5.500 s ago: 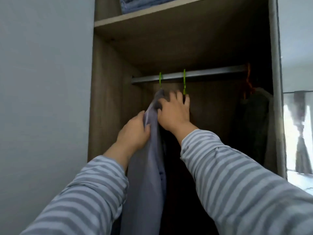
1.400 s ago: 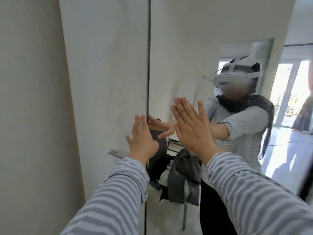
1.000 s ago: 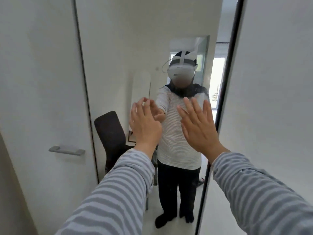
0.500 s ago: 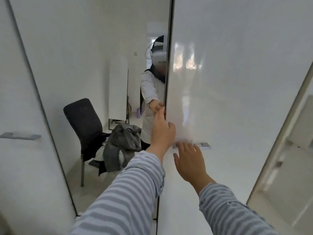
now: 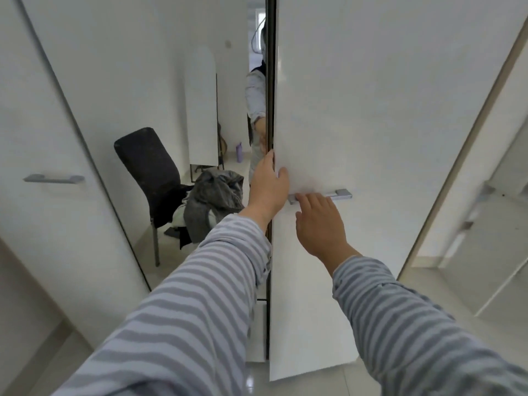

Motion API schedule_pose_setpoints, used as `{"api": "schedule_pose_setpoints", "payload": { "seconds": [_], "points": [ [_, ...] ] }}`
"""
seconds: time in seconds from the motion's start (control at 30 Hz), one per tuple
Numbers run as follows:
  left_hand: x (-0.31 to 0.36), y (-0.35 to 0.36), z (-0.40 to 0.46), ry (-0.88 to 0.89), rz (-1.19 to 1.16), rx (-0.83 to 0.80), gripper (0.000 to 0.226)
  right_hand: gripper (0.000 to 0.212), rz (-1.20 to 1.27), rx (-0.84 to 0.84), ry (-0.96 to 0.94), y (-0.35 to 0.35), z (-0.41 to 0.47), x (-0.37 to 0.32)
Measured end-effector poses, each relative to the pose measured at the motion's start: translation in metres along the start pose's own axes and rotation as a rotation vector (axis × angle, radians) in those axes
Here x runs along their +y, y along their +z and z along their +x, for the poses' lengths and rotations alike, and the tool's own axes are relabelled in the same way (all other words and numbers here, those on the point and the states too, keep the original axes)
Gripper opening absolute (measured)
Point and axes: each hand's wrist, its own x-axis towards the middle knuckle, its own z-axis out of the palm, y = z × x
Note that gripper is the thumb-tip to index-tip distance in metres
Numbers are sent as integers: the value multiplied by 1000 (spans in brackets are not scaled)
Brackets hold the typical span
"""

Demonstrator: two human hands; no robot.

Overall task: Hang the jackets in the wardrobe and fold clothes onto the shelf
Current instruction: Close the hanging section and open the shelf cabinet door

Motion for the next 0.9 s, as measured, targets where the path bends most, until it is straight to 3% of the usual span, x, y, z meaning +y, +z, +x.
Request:
{"api": "schedule_pose_setpoints", "payload": {
  "seconds": [0.27,0.43,0.53,0.63,0.83,0.9],
  "points": [
    [22,-5,-75,-27,-92,-79,60,47,-7,-265,143,-75,-43,-10],
    [43,-5,-130,15,-182,-149,50,52,-251,80,163,-148,-47,-24],
    [52,2,-153,50,-153,-180,49,55,-520,258,-105,-190,-40,-34],
    [59,14,-170,97,-16,-120,49,48,-695,227,-326,-216,-39,-38],
    [82,33,-188,188,132,-108,42,29,-799,197,-147,-239,-67,-34],
    [93,42,-195,216,148,-115,39,35,-809,244,-117,-249,-78,-24]
  ]
}}
